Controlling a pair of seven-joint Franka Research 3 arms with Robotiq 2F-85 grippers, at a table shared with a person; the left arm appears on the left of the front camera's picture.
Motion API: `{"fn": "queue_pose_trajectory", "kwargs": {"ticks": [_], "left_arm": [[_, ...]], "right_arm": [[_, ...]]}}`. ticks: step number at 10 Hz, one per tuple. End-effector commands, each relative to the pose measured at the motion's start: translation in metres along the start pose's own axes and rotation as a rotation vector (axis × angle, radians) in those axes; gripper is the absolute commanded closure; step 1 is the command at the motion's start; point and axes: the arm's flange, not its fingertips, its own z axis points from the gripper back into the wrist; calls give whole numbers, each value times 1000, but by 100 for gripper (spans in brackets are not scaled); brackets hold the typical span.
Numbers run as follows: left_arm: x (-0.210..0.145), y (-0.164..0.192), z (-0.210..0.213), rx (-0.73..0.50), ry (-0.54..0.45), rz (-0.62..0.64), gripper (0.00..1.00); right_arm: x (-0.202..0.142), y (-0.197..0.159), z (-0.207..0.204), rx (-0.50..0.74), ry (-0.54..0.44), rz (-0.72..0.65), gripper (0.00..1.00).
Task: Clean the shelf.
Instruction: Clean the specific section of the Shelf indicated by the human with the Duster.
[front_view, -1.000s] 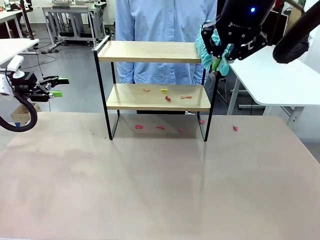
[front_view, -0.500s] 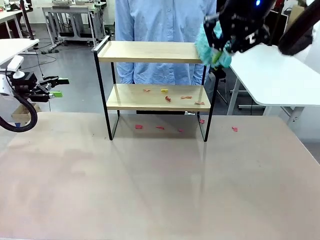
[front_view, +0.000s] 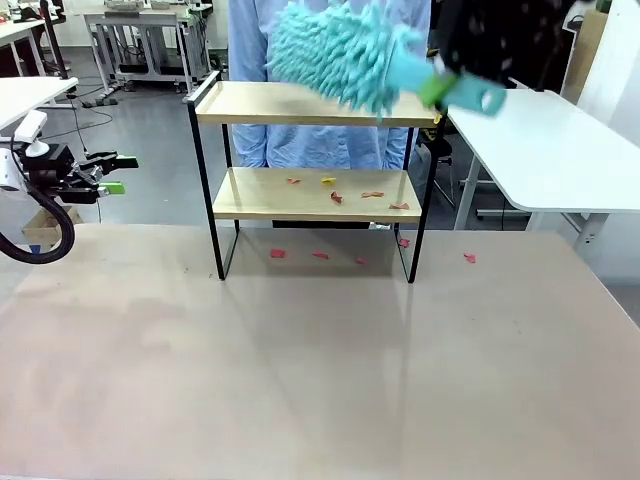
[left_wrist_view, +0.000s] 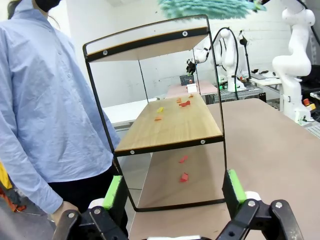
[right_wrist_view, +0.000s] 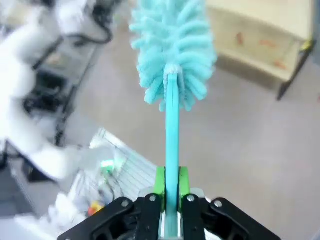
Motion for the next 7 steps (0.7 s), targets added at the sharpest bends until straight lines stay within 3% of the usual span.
{"fn": "queue_pose_trajectory", "kwargs": {"ticks": [1, 4, 7], "left_arm": [[3, 0, -1, 1, 3, -11, 0], [3, 0, -1, 1, 3, -11, 0], [3, 0, -1, 1, 3, -11, 0]], "right_arm": [[-22, -18, -10, 11, 237, 180, 87], [-64, -63, -33, -33, 433, 341, 87], [-106, -140, -53, 68, 501, 391, 87]]}}
